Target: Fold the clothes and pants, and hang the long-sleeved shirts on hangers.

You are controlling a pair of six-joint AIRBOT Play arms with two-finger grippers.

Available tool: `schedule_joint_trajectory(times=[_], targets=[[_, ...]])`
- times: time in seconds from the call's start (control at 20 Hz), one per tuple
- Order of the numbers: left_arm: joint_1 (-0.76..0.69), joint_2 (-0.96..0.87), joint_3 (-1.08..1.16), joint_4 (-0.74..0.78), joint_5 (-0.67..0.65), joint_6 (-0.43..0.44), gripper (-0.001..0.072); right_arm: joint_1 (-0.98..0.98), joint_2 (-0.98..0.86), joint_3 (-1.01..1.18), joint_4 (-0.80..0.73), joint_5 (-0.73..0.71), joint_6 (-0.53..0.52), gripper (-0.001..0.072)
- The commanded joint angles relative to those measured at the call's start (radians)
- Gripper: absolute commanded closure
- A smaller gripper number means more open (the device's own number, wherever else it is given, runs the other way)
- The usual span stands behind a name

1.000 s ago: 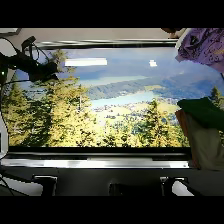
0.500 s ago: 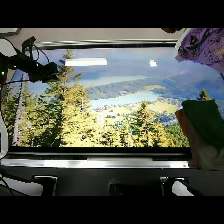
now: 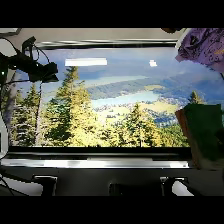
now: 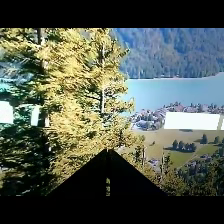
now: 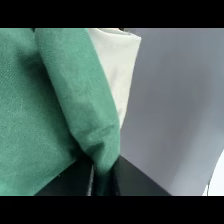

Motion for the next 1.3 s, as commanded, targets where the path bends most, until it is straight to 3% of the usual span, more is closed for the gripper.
schedule_joint_trajectory(times=[0.0, 0.15, 0.2, 0.25, 0.3, 0.35, 0.45, 0.55, 0.6, 0.65, 0.7, 0.8, 1.0, 1.25], targets=[[0.0, -0.002, -0.004, 0.001, 0.0, 0.0, 0.0691, -0.001, 0.001, -0.025, -0.016, 0.014, 0.0, 0.0624], [0.0, -0.002, -0.013, 0.0, 0.002, 0.0, 0.0691, -0.001, 0.001, -0.025, -0.038, 0.032, -0.011, 0.0616], [0.0, -0.002, -0.016, 0.0, 0.001, 0.0, 0.069, -0.001, 0.001, -0.025, -0.052, 0.039, -0.011, 0.0541], [0.0, -0.002, -0.016, 0.0, 0.0, 0.0, 0.0691, -0.001, 0.001, -0.025, -0.066, 0.042, -0.014, 0.0379], [0.0, -0.002, -0.016, 0.0, 0.0, 0.0, 0.0691, -0.001, 0.001, -0.025, -0.071, 0.036, -0.035, 0.0266], [0.0, -0.002, -0.016, 0.0, -0.001, 0.0, 0.069, 0.0, 0.001, -0.021, -0.069, 0.015, -0.074, 0.0213], [0.001, 0.002, -0.016, 0.0, -0.01, 0.0, 0.069, 0.0, 0.005, 0.016, -0.029, -0.04, -0.143, 0.0217], [0.001, 0.014, -0.016, 0.001, -0.029, 0.0, 0.069, 0.0, 0.018, 0.091, 0.087, -0.132, -0.176, 0.0248], [0.001, 0.027, -0.016, 0.002, -0.03, 0.001, 0.069, 0.0, 0.026, 0.126, 0.181, -0.195, -0.203, 0.0328], [0.001, 0.043, -0.016, 0.01, -0.029, 0.005, 0.069, 0.002, 0.034, 0.156, 0.312, -0.268, -0.251, 0.0496], [-0.001, 0.063, -0.02, 0.023, -0.029, 0.026, 0.069, 0.006, 0.041, 0.17, 0.463, -0.339, -0.31, 0.0592], [-0.008, 0.136, -0.105, 0.056, -0.002, 0.061, 0.0691, 0.066, 0.049, 0.172, 0.692, -0.432, -0.417, 0.0677], [-0.028, 0.418, -0.546, 0.064, 0.187, 0.052, 0.0691, 0.41, 0.049, 0.172, 0.755, -0.482, -0.614, 0.0677], [-0.032, 0.634, -0.791, 0.072, 0.248, 0.053, 0.0691, 0.791, 0.049, 0.172, 0.623, -0.547, -0.631, 0.0677]])
